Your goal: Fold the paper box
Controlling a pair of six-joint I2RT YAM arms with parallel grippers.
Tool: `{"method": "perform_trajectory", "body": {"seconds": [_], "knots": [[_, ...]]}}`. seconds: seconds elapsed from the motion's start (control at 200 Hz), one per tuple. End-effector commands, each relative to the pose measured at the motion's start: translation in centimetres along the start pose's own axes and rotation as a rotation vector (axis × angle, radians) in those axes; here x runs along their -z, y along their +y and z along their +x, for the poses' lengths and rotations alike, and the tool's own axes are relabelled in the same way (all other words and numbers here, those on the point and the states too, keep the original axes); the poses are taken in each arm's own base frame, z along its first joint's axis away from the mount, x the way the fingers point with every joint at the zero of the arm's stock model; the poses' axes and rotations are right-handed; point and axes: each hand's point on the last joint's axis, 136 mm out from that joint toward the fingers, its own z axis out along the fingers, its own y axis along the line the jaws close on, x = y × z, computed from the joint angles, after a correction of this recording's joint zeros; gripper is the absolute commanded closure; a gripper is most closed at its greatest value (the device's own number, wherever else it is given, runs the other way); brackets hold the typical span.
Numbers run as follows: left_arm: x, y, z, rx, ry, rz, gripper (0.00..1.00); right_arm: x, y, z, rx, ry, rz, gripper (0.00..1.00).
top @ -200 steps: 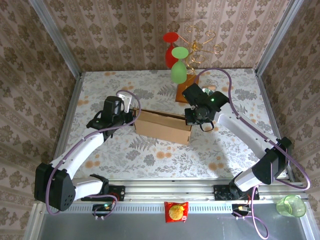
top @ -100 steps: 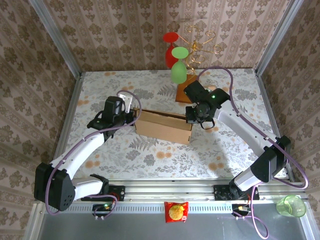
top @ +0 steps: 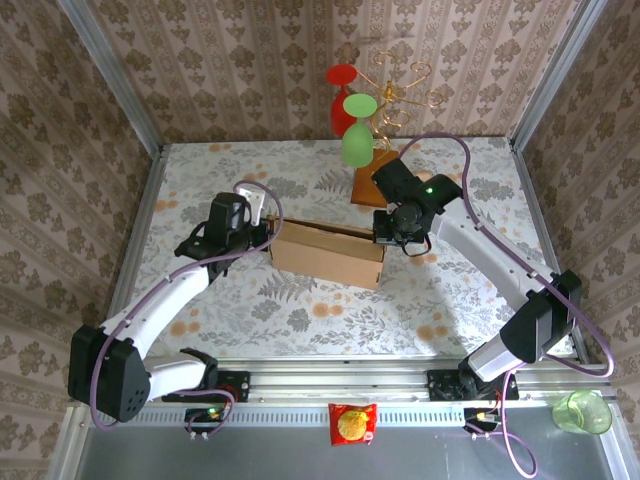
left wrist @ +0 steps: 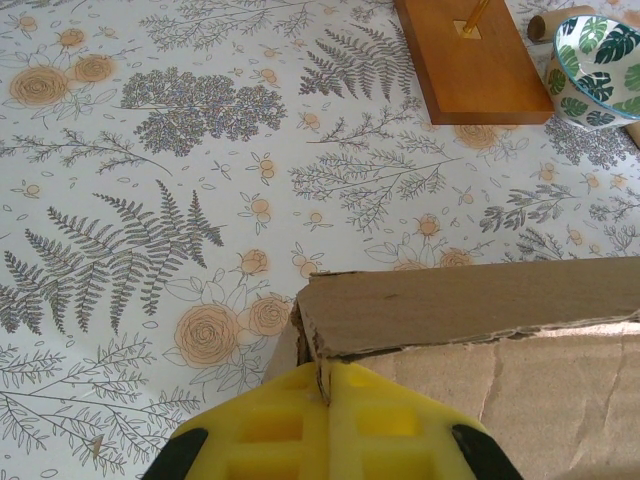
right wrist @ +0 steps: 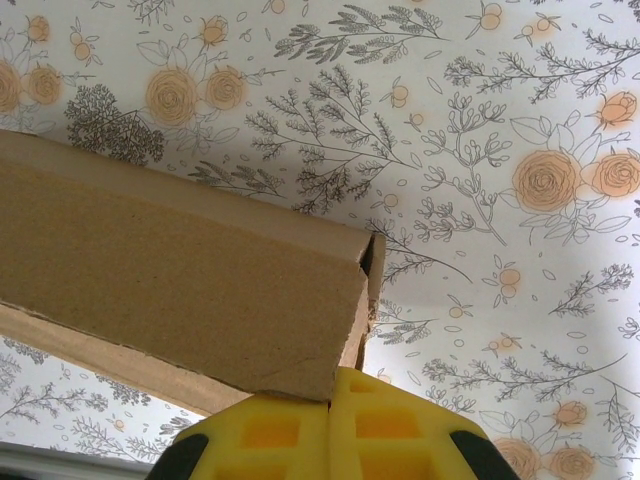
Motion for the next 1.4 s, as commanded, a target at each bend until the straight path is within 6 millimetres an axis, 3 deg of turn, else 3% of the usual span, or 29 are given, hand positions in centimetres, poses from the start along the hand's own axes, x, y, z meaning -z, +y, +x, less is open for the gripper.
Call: {"method": "perform_trajectory", "body": {"seconds": [0.0, 1.06, 1.395], "knots": [[-0.4, -2.0, 2.0, 0.001, 0.071, 0.081, 1.00, 0.2, 3.2, -0.8, -0.009, -0.006, -0.138, 1.00], [-0.3, -2.3, 2.0, 0.019, 0.082, 0.087, 1.00, -0.5, 3.8, -1.6, -0.107, 0.010, -0.224, 1.00], [-0.3, -2.2, 2.0, 0.022, 0.078, 0.082, 1.00, -1.0, 3.5, -1.1, -0.115, 0.012, -0.227, 1.00]]}}
